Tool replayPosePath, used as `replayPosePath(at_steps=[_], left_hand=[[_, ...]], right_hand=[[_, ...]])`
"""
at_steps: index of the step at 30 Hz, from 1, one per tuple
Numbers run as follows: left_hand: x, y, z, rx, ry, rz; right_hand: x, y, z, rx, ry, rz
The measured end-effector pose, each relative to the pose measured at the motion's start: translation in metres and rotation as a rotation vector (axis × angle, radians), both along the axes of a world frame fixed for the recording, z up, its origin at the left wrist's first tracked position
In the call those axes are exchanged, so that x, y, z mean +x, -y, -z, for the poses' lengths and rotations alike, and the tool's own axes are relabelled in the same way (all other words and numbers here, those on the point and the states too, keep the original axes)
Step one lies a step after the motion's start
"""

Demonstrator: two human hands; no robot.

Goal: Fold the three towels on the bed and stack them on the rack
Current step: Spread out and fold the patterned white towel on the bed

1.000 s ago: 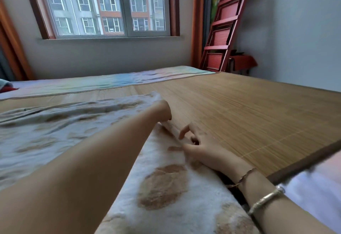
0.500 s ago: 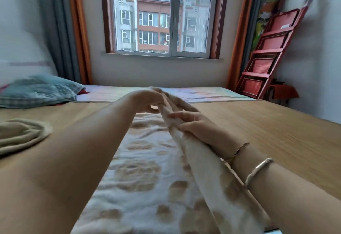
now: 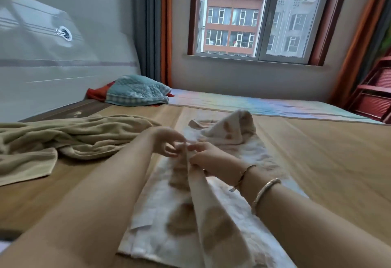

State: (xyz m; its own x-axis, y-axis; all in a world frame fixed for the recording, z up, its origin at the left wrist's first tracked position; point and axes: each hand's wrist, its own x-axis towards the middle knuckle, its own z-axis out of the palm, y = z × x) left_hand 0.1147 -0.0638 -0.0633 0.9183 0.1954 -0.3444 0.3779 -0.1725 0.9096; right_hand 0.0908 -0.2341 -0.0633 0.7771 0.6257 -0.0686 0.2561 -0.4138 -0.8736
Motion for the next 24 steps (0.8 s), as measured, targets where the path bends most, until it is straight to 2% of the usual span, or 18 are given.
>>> replayPosePath(at_steps=[2, 6, 8, 11, 15, 17, 18, 21, 24], left_hand=[[-0.006, -0.011, 0.031, -0.041, -0.060, -0.046], [-0.015, -0.013, 0.055, -0.125, 0.079, -0.141], [-0.017, -0.008, 0.050, -0.152, 0.141, -0.111], [-0.010, 0.002, 0.034, -0.159, 0.259, -0.191], [0.003, 0.006, 0.000, -0.224, 0.435, -0.254], [-0.003, -0.002, -0.006, -0.233, 0.385, -0.260], [-0.009, -0.004, -0.003, -0.219, 0.302, -0.248], [-0.035, -0.016, 0.020, -0.060, 0.035, -0.251], [-0.065, -0.018, 0.037, 0.046, -0.004, -0.306]], right_hand=[[-0.004, -0.018, 0.021, -0.073, 0.033, -0.032], [-0.004, -0.039, 0.042, -0.014, 0.102, -0.016], [-0.001, -0.042, 0.044, 0.090, 0.076, 0.068], [0.007, -0.043, 0.045, 0.329, 0.023, 0.192], [0.018, -0.052, 0.040, 0.508, 0.118, 0.306], [0.021, -0.060, 0.037, 0.439, 0.152, 0.270], [0.021, -0.064, 0.037, 0.356, 0.124, 0.224], [0.014, -0.064, 0.050, 0.181, -0.103, 0.045], [0.008, -0.051, 0.057, 0.228, -0.123, 0.029]])
